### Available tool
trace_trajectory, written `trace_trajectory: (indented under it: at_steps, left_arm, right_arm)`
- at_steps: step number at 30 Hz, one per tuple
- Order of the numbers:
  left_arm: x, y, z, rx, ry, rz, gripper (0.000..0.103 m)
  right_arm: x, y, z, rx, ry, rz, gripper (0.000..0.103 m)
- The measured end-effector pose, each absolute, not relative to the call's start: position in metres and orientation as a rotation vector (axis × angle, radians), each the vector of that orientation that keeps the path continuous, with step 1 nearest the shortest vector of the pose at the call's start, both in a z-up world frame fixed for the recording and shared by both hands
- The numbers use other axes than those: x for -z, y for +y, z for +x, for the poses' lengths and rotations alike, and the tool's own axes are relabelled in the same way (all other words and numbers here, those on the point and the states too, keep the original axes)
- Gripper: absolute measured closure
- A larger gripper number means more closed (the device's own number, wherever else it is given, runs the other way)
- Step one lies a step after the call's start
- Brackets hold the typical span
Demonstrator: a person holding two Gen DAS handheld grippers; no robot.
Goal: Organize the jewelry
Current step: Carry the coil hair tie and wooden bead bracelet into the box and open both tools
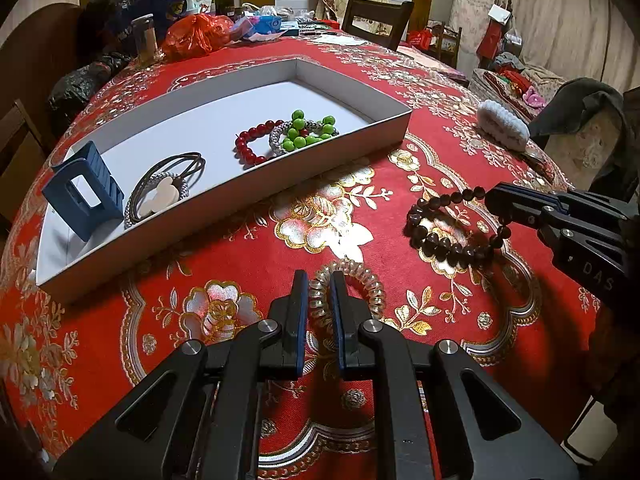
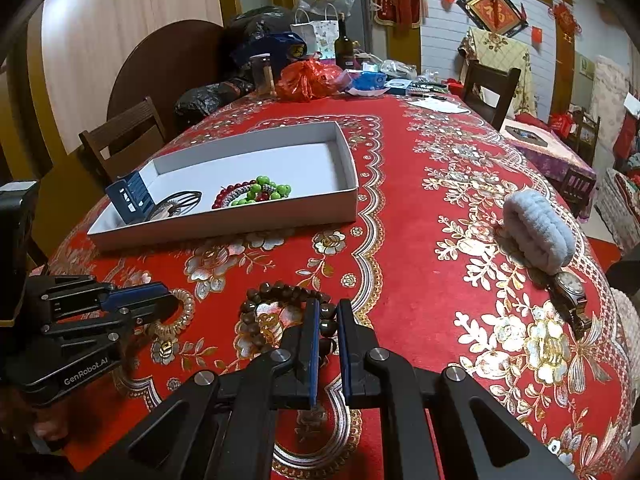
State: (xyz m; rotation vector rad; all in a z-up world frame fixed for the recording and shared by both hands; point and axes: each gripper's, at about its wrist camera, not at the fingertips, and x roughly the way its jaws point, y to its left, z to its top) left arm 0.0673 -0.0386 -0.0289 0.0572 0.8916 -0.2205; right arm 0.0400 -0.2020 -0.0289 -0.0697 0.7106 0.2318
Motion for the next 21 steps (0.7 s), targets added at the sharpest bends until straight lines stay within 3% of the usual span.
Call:
trace_trajectory:
  at_steps: [15,21]
  left_arm:
    - [0.027,-0.033,0.068,0.215,0.898,0.015,0.095]
    - [-0.003,-0.017,0.062,0.239,0.839,-0.067,0.095]
  right_arm:
    - [0.029,-0.198,0.042,-0.234,0.709,-0.077,0.095]
    - [-0.006,-0.188,0.048,-0.281,0.642,-0.05,0.095]
